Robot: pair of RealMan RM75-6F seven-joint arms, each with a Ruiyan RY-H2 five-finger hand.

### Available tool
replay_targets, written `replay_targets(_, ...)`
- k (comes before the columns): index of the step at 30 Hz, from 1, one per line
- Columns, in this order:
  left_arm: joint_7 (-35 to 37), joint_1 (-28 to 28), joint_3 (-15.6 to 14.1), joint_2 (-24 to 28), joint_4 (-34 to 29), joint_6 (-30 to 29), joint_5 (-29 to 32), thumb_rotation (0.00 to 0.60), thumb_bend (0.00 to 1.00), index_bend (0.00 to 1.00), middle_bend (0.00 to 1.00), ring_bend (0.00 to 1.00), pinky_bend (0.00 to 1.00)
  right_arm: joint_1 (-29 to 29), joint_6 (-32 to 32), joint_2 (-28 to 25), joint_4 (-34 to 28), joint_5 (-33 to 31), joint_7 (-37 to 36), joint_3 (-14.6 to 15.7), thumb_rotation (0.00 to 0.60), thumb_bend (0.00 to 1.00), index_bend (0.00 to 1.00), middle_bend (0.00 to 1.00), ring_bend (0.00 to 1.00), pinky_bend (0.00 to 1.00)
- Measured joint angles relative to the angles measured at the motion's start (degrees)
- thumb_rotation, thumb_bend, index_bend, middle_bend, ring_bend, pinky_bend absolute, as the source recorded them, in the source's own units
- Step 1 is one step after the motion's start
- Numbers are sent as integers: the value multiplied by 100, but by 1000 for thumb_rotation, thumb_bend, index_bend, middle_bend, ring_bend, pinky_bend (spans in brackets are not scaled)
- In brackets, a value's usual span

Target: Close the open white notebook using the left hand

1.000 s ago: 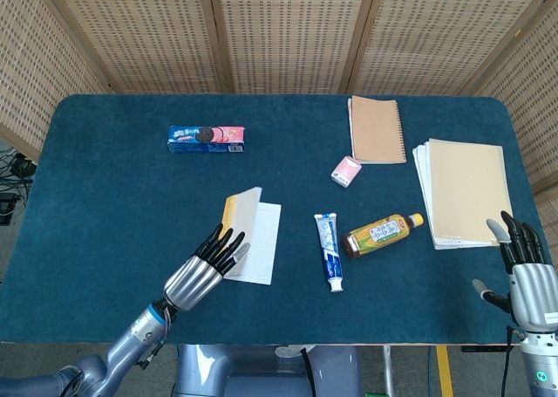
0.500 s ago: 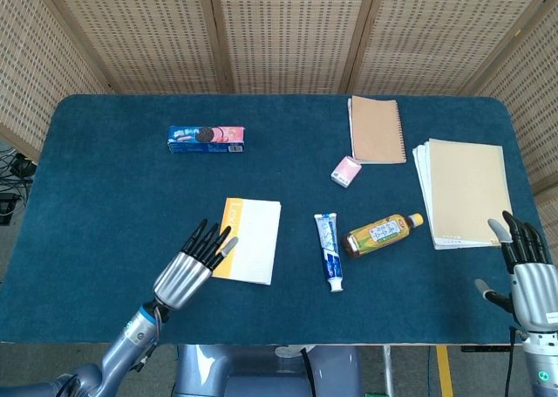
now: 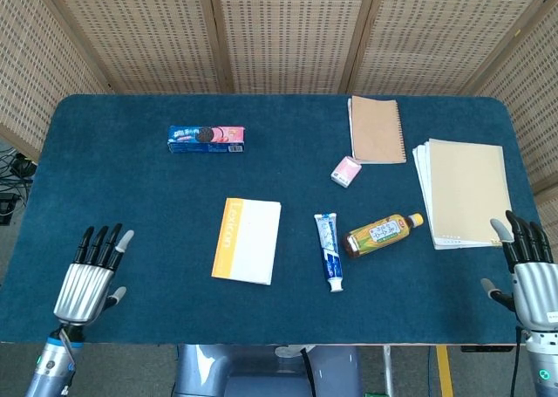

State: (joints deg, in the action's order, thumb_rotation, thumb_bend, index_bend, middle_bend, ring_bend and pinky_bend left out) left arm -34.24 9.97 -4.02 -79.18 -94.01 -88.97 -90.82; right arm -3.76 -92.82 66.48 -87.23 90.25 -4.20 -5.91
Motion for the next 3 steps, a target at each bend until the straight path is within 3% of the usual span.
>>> replay_targets(3, 349, -200, -58, 167, 11, -98, 198, 538, 125, 0, 0, 0, 0, -4, -14, 13, 16, -7, 127, -18, 600, 47, 23, 0, 0, 0)
